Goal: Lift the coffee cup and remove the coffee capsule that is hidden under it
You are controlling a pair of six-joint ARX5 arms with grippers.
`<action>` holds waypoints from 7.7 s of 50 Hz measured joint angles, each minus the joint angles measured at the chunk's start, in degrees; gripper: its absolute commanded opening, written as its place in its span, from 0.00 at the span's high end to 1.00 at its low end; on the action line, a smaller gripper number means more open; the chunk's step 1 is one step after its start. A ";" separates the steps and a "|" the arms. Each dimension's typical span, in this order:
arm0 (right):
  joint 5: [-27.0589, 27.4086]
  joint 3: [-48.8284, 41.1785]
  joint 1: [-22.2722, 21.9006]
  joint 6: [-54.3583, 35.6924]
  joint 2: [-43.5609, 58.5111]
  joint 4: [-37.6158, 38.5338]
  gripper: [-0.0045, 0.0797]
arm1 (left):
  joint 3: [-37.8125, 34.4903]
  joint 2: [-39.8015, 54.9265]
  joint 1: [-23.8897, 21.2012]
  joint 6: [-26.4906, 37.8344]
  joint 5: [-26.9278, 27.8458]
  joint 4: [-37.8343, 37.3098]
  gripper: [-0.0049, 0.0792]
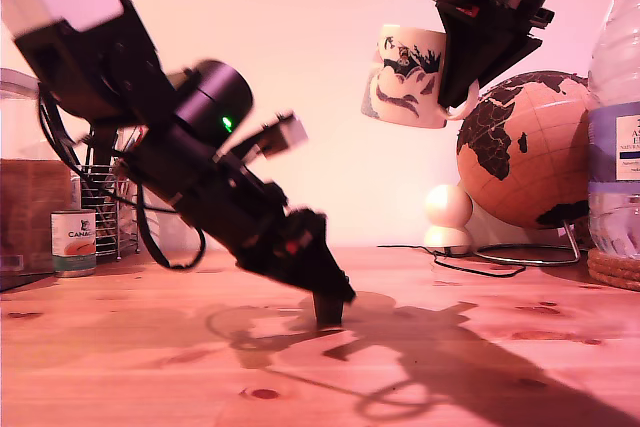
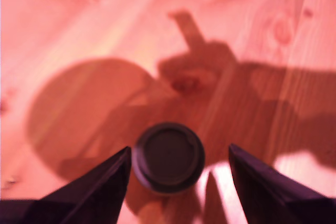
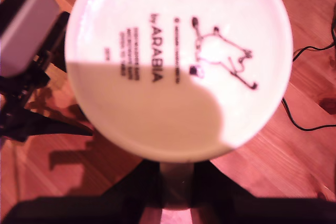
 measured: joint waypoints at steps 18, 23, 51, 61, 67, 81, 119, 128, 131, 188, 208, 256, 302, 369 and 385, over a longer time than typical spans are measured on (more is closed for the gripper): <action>0.00 0.00 -0.02 -0.02 0.00 0.39 0.96 | 1.18 0.02 -0.85 4.68 0.02 -1.60 0.86; -0.50 0.00 -0.13 -0.02 0.00 0.39 0.96 | 1.18 0.02 -0.85 4.85 0.02 -1.64 0.86; -1.27 0.00 -0.74 -0.02 0.00 0.42 0.96 | 2.25 -1.31 1.20 3.80 1.86 -6.25 0.87; -1.27 0.00 -0.74 -0.02 0.00 0.42 0.96 | 2.25 -4.09 4.07 2.05 3.61 -6.36 0.87; -1.38 0.00 -0.77 -0.02 0.00 0.42 0.96 | 2.34 -4.48 6.27 1.95 3.78 -8.94 0.87; -1.53 0.00 -0.77 -0.02 0.00 0.42 0.96 | 2.34 -4.48 12.66 1.81 6.08 -12.17 0.87; -2.99 0.00 1.25 -0.02 4.98 1.66 0.96 | 2.34 -4.48 23.87 4.02 5.46 -19.80 0.87; -2.93 0.00 1.25 -0.02 4.98 1.66 0.96 | 2.34 -4.48 23.30 4.04 5.57 -20.55 0.86; -2.93 0.00 1.25 -0.02 4.98 1.66 0.96 | 2.34 -4.48 23.23 4.04 5.60 -20.79 0.82; -2.60 0.00 1.70 -0.02 4.98 1.75 0.96 | 2.34 -12.11 23.82 4.22 8.50 -22.05 0.39; 0.09 0.00 5.95 -0.04 10.47 2.34 0.96 | 2.34 -16.50 26.88 1.27 8.96 -22.60 0.97; 0.13 14.49 7.61 0.00 27.30 -7.78 0.96 | 2.34 -17.94 27.02 0.26 8.57 -25.53 0.97; -1.05 14.49 9.46 0.09 29.90 -7.80 0.96 | 2.34 -17.94 27.02 0.26 8.57 -25.55 0.97; 0.26 14.51 9.88 0.83 32.79 -10.80 0.59 | 2.34 -18.05 27.02 0.24 10.01 -24.63 0.97; 0.24 15.12 9.90 1.66 29.73 -10.27 0.59 | 2.34 -18.05 27.02 -0.20 10.08 -24.68 0.97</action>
